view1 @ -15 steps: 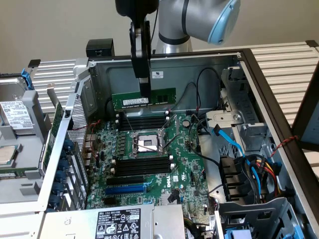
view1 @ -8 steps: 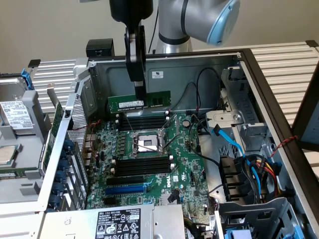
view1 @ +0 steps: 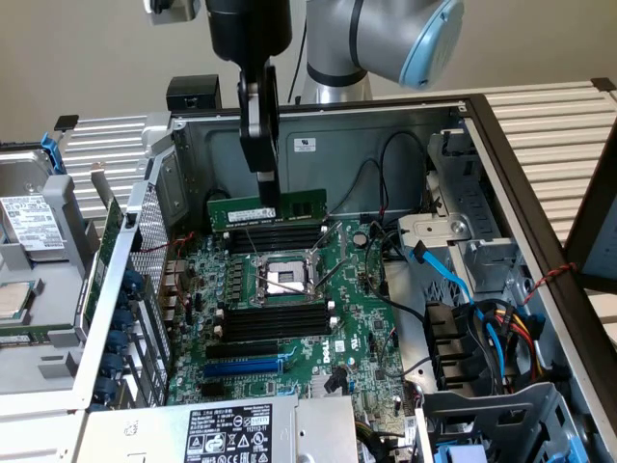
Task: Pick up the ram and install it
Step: 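Insert the ram into the slot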
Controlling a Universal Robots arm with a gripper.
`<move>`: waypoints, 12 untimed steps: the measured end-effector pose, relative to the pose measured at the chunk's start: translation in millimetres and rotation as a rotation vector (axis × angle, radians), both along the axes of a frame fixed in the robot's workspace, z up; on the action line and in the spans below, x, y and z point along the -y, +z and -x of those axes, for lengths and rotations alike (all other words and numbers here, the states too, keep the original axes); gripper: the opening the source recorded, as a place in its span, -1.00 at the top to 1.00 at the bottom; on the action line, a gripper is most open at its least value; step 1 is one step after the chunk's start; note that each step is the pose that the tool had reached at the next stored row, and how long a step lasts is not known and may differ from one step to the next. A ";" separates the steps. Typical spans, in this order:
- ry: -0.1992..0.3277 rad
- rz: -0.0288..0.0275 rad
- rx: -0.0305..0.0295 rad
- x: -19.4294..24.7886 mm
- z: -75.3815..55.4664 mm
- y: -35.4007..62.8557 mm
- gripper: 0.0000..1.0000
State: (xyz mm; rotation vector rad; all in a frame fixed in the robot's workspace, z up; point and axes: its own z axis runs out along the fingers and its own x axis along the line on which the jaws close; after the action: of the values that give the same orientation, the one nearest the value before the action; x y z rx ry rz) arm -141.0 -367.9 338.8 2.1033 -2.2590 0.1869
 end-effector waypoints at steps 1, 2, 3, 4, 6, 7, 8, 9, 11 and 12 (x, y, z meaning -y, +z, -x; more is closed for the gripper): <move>0.000 0.0002 0.0000 0.1 0.0 -1.8 0.76; 0.000 0.0003 -0.0001 0.1 0.0 -3.6 0.76; 0.000 0.0003 0.0000 0.1 0.0 -5.4 0.76; 0.000 0.0002 0.0001 0.1 -0.1 -7.3 0.76; 0.000 0.0004 0.0001 0.1 -0.1 -10.9 0.76; 0.000 0.0005 0.0001 0.3 -0.1 -12.5 0.76; 0.000 0.0007 -0.0002 2.1 -0.1 -13.1 0.76; 0.000 0.0006 0.0000 4.8 0.0 -13.6 0.76; 0.000 0.0018 0.0000 8.5 -0.1 -14.9 0.76; 0.000 0.0028 0.0002 9.6 -0.1 -15.6 0.76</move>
State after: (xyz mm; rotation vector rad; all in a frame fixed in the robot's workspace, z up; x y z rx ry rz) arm -141.0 -377.5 323.1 2.1022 -2.2574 0.1902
